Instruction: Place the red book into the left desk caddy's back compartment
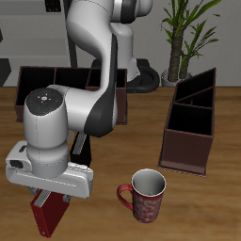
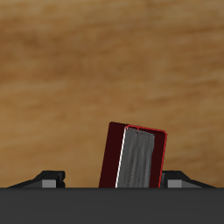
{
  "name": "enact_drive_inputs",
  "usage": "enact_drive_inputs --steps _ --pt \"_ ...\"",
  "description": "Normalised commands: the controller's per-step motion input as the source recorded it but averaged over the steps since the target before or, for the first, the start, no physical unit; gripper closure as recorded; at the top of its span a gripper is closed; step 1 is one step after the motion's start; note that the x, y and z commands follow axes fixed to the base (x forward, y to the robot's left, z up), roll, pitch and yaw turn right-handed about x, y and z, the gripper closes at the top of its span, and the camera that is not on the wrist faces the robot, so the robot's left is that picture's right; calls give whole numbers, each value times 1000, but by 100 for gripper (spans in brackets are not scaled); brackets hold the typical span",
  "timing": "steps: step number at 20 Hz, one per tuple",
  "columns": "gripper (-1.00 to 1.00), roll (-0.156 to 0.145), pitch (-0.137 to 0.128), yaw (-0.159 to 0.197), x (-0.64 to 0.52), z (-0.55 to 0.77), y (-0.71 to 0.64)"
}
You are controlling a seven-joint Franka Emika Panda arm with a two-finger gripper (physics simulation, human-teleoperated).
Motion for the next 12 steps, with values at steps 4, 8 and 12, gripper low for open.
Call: enact_drive_inputs --steps 4,8,12 --pt "100 -8 13 -19 24 -114 -26" --pt "100 1 9 -24 -17 -49 32" --pt "100 0 -31 0 -71 199 111"
